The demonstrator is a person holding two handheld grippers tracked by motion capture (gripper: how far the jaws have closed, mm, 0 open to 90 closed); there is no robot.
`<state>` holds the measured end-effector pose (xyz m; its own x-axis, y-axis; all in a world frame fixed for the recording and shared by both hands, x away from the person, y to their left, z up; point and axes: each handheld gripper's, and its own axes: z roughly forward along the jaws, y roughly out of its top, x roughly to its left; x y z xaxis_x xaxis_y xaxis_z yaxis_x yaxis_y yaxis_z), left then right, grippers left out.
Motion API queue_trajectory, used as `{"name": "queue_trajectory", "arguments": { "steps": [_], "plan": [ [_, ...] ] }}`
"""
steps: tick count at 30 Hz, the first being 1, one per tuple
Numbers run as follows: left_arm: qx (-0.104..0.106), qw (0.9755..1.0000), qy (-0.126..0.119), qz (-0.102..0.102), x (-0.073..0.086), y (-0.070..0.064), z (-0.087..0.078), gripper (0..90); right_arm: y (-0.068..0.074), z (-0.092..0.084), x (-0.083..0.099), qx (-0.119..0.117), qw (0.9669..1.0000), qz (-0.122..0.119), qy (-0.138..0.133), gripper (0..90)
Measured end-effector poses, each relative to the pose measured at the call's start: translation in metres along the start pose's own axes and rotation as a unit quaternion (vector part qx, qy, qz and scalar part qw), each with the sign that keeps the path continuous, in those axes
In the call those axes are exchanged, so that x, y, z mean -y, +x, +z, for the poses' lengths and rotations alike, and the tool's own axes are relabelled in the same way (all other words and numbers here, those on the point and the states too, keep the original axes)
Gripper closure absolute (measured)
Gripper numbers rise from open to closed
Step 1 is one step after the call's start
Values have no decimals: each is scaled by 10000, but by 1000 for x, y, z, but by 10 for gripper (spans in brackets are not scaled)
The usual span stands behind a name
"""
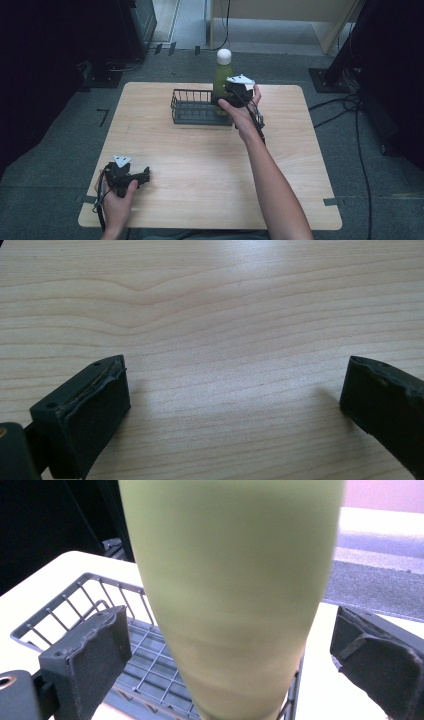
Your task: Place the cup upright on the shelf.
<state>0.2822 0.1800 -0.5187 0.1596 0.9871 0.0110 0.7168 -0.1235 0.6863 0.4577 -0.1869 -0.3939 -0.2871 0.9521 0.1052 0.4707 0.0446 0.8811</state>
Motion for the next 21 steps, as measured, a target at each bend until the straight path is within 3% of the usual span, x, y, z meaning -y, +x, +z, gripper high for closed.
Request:
{"name": "queue_trajectory", "arguments": {
  "steps": [21],
  "plan": [
    [0, 10000, -1, 1, 0, 0, 0, 0, -18, -51, 27, 56, 9997, -189, -144, 29]
  ]
}}
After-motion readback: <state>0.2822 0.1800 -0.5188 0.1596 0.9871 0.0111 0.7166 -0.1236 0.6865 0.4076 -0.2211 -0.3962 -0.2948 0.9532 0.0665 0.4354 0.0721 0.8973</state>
